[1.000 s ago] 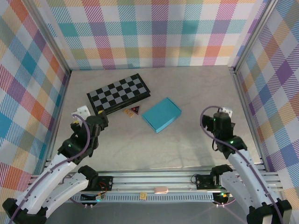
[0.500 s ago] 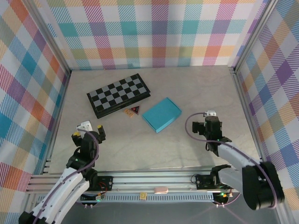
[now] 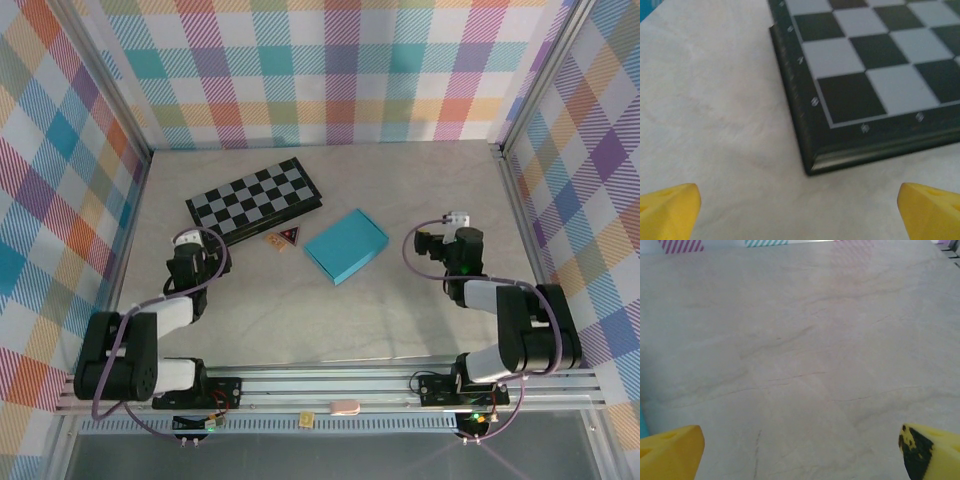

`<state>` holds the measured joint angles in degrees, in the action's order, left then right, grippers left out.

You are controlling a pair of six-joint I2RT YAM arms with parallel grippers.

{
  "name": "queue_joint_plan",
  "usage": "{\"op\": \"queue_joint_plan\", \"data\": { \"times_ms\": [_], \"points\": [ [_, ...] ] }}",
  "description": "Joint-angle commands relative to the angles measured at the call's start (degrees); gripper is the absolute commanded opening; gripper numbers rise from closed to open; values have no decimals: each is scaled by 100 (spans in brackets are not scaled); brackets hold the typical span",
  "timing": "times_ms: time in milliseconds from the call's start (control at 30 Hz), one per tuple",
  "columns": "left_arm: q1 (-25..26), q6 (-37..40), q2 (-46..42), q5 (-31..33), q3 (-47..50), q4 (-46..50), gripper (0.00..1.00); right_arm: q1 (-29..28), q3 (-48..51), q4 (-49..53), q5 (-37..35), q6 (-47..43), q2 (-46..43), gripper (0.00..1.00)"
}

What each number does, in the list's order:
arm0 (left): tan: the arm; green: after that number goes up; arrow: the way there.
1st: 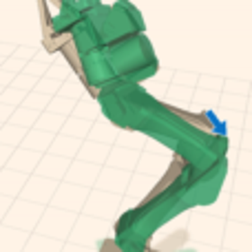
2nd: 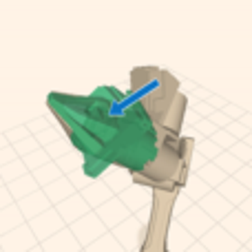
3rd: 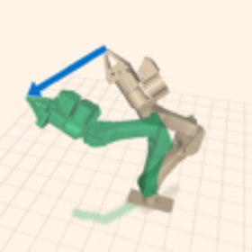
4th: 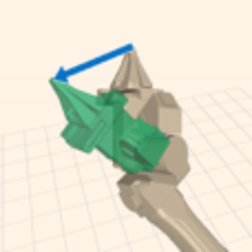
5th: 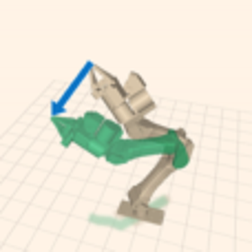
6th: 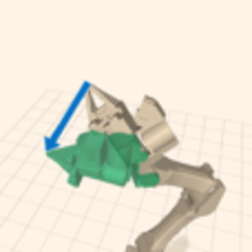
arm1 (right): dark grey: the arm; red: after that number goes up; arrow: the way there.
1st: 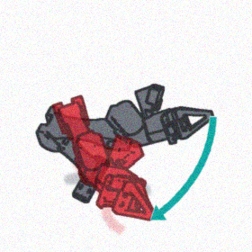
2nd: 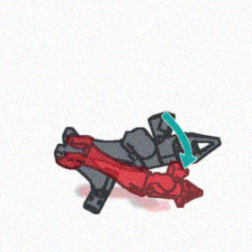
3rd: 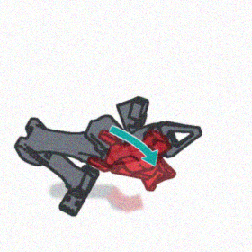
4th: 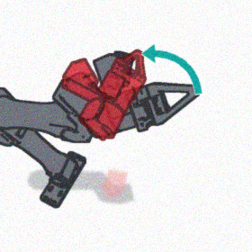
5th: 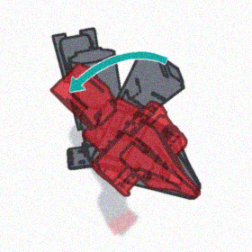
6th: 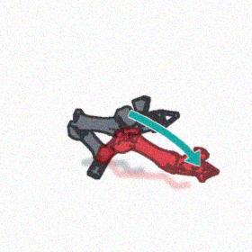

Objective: Fold the paper box

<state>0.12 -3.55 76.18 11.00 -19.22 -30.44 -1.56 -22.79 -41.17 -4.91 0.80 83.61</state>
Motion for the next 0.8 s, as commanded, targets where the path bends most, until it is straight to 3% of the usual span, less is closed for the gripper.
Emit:
{"op": "queue_joint_plan", "data": {
  "times_ms": [0, 67, 167, 200, 267, 367, 433, 767],
  "points": [
    [-184, 63, 287, -777, -321, -939, 100, 143, 160, -1119, 344, 139, 452, 99],
    [-179, 69, 452, -1042, -243, -1305, 100, 167, -39, -623, 344, 159, 399, 99],
    [-170, 23, 1482, -1123, 422, -3732, 100, 158, -9, -750, 361, 141, 418, 99],
    [-235, -40, 1669, -1202, 466, -3941, 100, 156, -38, -618, 351, 132, 394, 99],
    [-149, 60, 1262, -1117, 68, -2563, 100, 144, -41, -629, 328, 110, 392, 99],
    [71, 304, 1400, -1020, -384, -1898, 100, 113, -77, -588, 396, 47, 416, 99],
    [76, 307, 1437, -1002, -354, -2052, 100, 116, -129, -501, 673, -64, 423, 99],
    [137, 353, 1410, -899, -346, -2031, 100, 126, -57, -607, 758, -97, 403, 99]
  ]
}}
